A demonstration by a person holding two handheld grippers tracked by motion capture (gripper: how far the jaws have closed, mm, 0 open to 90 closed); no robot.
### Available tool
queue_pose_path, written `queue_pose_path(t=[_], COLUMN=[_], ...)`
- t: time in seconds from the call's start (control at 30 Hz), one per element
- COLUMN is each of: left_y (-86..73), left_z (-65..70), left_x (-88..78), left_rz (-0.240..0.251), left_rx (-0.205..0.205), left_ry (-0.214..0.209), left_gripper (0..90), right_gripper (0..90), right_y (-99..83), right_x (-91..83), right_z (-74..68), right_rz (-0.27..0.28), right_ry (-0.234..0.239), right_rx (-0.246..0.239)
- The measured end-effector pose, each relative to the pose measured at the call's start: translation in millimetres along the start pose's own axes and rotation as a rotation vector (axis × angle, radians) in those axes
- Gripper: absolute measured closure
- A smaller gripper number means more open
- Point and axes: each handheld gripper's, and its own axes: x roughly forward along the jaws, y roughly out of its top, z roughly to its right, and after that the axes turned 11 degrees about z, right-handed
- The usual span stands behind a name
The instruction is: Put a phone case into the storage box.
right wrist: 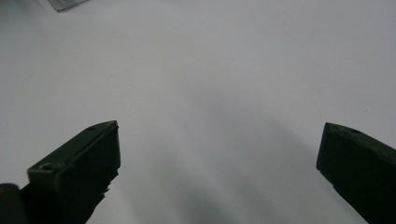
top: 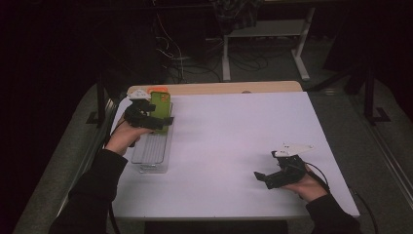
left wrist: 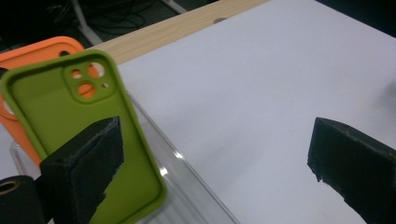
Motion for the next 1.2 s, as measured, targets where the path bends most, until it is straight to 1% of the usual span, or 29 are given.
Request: queue_pose_path(t=[0.1, 0.2, 0.27, 0.33, 0.4, 0.5, 0.7, 0.83, 0.97, 1.0, 1.07, 1.2], left_y=[-4.4, -11.6, -15.9, -20.9, -25.7, -30.6, -44.7, -55.2, -65.1, -68.0, -74.1, -82.0], left_z=[8.0, 15.8, 18.6, 22.7, 27.4, 32.8, 43.0, 47.9, 51.3, 52.4, 53.9, 54.7], left_x=[-6.0, -13.2, -16.8, -20.3, -24.3, -30.1, -39.0, -42.0, -44.7, -45.4, -45.9, -46.6], left_rz=[0.006, 0.01, 0.002, -0.004, 0.002, 0.0, -0.021, -0.024, -0.018, -0.014, -0.014, -0.029], left_rx=[0.011, 0.027, 0.037, 0.036, 0.034, 0.039, 0.082, 0.082, 0.103, 0.095, 0.1, 0.104], left_ry=[-0.026, -0.052, -0.067, -0.076, -0.094, -0.118, -0.123, -0.137, -0.153, -0.157, -0.167, -0.164], left_gripper=[3.1, 3.0, 3.0, 3.1, 3.0, 3.0, 3.1, 3.0, 3.1, 3.1, 3.0, 3.0], right_gripper=[0.0, 0.0, 0.0, 0.0, 0.0, 0.0, 0.0, 0.0, 0.0, 0.0, 0.0, 0.0], right_y=[1.8, 4.0, 6.0, 8.6, 11.9, 16.0, 20.0, 21.5, 21.8, 21.8, 21.6, 21.1], right_x=[-1.8, -4.0, -5.3, -6.6, -8.2, -9.8, -11.9, -13.2, -14.0, -14.2, -14.4, -14.6], right_z=[1.4, 1.4, 2.2, 1.5, 0.3, -0.3, -1.2, -2.5, -4.0, -4.7, -5.9, -7.4], right_rz=[0.003, 0.01, 0.023, 0.029, 0.033, 0.039, 0.045, 0.042, 0.04, 0.038, 0.033, 0.03], right_ry=[-0.001, 0.003, 0.013, 0.022, 0.028, 0.032, 0.047, 0.056, 0.071, 0.075, 0.084, 0.09], right_rx=[-0.011, -0.008, -0.026, -0.027, -0.023, -0.034, -0.043, -0.046, -0.047, -0.048, -0.059, -0.058])
